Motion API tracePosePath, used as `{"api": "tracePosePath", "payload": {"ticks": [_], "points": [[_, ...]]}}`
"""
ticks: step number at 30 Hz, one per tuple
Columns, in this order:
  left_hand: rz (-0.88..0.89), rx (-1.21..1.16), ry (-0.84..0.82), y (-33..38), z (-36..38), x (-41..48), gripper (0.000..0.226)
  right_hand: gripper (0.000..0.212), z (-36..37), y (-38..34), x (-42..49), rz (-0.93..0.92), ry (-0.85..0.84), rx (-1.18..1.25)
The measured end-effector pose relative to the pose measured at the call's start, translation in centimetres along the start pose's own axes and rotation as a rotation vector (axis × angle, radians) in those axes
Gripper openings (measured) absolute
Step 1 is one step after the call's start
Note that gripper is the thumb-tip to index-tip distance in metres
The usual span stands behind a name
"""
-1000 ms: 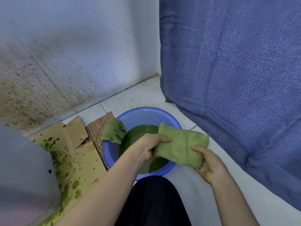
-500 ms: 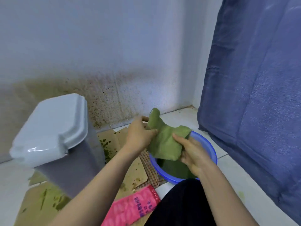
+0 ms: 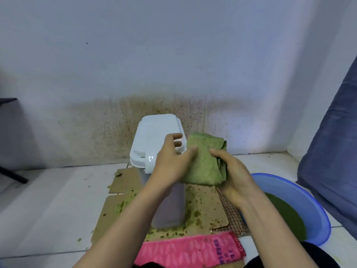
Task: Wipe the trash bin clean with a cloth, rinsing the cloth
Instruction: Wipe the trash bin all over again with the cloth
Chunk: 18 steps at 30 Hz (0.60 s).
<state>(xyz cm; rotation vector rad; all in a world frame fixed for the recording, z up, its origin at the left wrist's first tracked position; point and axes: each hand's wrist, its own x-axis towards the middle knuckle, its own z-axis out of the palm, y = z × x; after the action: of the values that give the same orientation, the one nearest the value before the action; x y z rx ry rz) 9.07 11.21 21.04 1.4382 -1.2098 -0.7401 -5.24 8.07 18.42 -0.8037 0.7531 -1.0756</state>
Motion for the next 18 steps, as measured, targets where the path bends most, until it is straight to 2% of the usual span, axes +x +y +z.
{"api": "tracePosePath", "payload": {"ticks": [2, 5, 7, 9, 10, 12, 15, 18], "points": [[-0.085, -0.195, 0.012, 0.4, -1.5, 0.5, 0.043, 0.024, 2.7, -0.8, 0.6, -0.02, -0.081, -0.065], [0.0, -0.212, 0.138, 1.2, -3.4, 2.5, 0.041, 0.022, 6.5, -2.4, 2.3, -0.082, -0.013, -0.261], [0.046, -0.14, 0.149, 1.5, -4.6, 4.5, 0.043, 0.037, 8.2, -3.3, 4.0, -0.158, 0.13, -0.515], [0.062, 0.025, 0.151, 1.0, -5.5, 7.0, 0.045, 0.062, 9.0, -3.5, 6.1, -0.334, 0.374, -0.981], [0.053, 0.113, 0.173, 0.5, -6.0, 8.4, 0.042, 0.067, 9.3, -3.2, 6.9, -0.448, 0.432, -1.141], [0.027, 0.217, 0.222, -0.8, -7.0, 11.1, 0.029, 0.061, 10.4, -1.7, 8.6, -0.514, 0.288, -1.274], [-0.052, 0.354, 0.213, -2.7, -7.6, 14.2, 0.026, 0.063, 11.2, 2.0, 13.0, -0.274, -0.021, -1.609], [-0.085, 0.538, 0.152, -4.9, -6.9, 16.0, 0.037, 0.08, 11.1, 3.5, 17.1, -0.103, -0.1, -1.825]]}}
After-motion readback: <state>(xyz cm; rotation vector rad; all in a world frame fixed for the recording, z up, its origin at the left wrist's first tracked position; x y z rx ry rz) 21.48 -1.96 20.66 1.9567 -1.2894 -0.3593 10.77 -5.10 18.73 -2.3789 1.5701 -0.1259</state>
